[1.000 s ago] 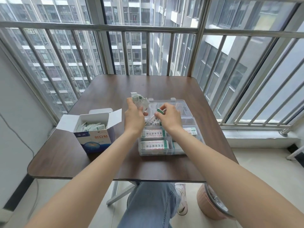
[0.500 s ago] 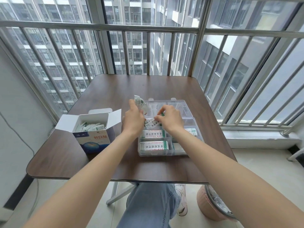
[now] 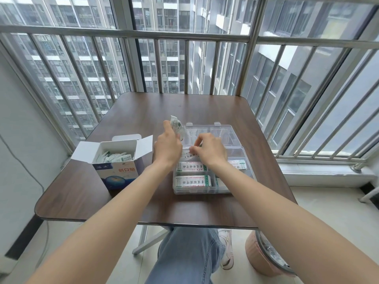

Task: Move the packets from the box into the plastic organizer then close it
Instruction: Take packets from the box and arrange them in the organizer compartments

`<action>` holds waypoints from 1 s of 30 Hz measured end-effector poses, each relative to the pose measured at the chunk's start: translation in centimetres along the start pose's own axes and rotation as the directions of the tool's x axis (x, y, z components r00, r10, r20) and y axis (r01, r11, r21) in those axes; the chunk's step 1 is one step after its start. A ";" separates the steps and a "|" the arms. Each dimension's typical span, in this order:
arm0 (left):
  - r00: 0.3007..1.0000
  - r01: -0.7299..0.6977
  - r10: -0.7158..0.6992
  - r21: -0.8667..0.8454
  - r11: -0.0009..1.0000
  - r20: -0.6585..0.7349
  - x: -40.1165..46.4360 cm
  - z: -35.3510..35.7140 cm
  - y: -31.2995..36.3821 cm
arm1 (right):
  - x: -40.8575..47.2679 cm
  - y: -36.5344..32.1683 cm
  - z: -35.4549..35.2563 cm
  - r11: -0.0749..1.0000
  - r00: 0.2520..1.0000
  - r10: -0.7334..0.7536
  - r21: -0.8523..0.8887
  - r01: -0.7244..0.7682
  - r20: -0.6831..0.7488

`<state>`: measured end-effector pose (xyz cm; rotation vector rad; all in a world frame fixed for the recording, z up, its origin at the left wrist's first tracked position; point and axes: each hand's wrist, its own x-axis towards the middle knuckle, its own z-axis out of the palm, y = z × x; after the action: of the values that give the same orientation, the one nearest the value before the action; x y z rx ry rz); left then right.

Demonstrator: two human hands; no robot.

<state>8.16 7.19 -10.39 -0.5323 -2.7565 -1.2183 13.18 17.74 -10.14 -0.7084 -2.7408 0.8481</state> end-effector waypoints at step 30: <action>0.998 -0.035 0.035 0.005 0.999 0.053 -0.3 0.1 -0.1 | 1.9 1.6 -0.7 0.973 0.991 0.066 -0.227 -0.038 0.118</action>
<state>8.37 7.13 -10.55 -0.6177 -2.7805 -1.2056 12.40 20.15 -10.42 -0.7963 -2.9756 0.6168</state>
